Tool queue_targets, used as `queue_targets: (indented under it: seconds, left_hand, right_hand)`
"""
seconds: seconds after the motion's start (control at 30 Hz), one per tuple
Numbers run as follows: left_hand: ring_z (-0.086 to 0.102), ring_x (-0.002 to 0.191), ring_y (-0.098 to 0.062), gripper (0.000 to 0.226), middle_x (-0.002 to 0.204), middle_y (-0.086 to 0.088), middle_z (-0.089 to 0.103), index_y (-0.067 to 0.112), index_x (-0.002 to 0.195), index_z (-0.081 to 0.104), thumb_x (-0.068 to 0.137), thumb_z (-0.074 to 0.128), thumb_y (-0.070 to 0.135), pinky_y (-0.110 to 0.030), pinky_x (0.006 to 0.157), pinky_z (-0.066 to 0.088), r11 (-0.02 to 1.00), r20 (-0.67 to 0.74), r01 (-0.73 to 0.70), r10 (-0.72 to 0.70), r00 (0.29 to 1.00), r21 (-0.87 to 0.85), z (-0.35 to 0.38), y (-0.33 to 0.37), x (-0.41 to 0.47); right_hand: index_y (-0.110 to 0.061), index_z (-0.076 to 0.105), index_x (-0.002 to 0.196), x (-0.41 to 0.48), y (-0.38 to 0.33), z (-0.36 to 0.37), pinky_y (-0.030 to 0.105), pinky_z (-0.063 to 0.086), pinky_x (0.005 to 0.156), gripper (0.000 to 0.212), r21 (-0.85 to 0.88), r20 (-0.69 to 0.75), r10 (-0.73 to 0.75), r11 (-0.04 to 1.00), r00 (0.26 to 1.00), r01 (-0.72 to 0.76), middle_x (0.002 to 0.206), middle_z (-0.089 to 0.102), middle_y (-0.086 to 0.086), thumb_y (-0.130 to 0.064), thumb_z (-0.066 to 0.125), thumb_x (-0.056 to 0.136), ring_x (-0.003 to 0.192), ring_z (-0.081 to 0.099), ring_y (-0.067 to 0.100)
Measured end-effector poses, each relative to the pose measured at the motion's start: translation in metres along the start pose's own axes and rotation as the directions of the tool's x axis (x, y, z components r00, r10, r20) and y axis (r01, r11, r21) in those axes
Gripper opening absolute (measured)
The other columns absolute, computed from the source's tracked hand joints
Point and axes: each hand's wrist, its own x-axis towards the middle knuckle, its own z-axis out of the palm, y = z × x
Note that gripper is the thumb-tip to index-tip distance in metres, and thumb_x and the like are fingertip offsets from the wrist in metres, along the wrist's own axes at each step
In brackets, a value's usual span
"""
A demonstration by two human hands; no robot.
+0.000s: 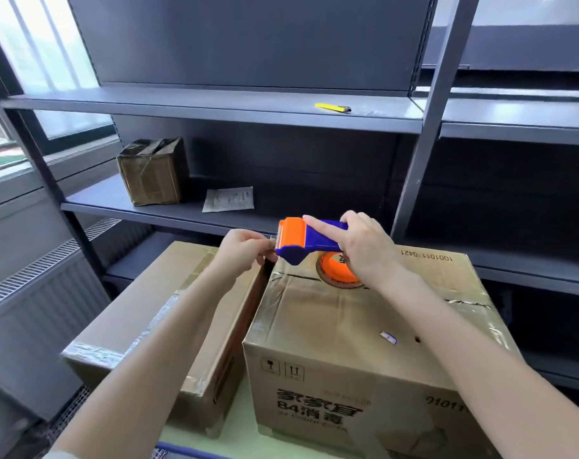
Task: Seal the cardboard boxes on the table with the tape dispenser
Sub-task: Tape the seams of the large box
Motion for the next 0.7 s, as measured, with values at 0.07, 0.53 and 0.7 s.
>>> queue_targets:
  seconds: [0.07,0.53,0.7]
  left_hand:
    - [0.044,0.056,-0.010,0.022,0.059,0.002,0.061,0.006,0.073,0.068,0.090,0.057,0.013,-0.020,0.050,0.034,1.000,0.004,0.009,-0.009,1.000,-0.016,-0.009,-0.007,0.008]
    - [0.034,0.046,-0.008,0.032,0.060,0.000,0.046,0.000,0.076,0.067,0.085,0.068,0.031,-0.013,0.037,0.027,0.980,0.091,0.141,-0.129,0.988,-0.144,-0.010,-0.080,0.041]
    - [0.035,0.049,-0.012,0.040,0.054,0.001,0.046,-0.010,0.083,0.067,0.085,0.068,0.029,-0.014,0.039,0.029,0.983,0.069,0.133,-0.125,0.990,-0.125,-0.004,-0.092,0.045]
  right_hand:
    - [-0.030,0.022,0.148,0.005,-0.003,0.000,0.030,0.033,0.071,0.064,-0.014,0.025,0.003,1.000,1.000,-0.002,0.104,0.050,0.017,-0.015,0.052,0.093,0.093,0.048,0.026]
    - [-0.048,0.008,0.145,-0.020,0.029,0.003,0.028,0.033,0.085,0.064,-0.226,0.233,0.189,0.965,0.954,-0.136,0.113,0.043,0.004,-0.017,0.038,0.098,0.100,0.040,0.019]
    - [-0.048,0.009,0.145,-0.016,0.026,0.003,0.029,0.033,0.087,0.061,-0.221,0.256,0.170,0.969,0.952,-0.113,0.115,0.044,0.004,-0.019,0.036,0.098,0.102,0.040,0.019]
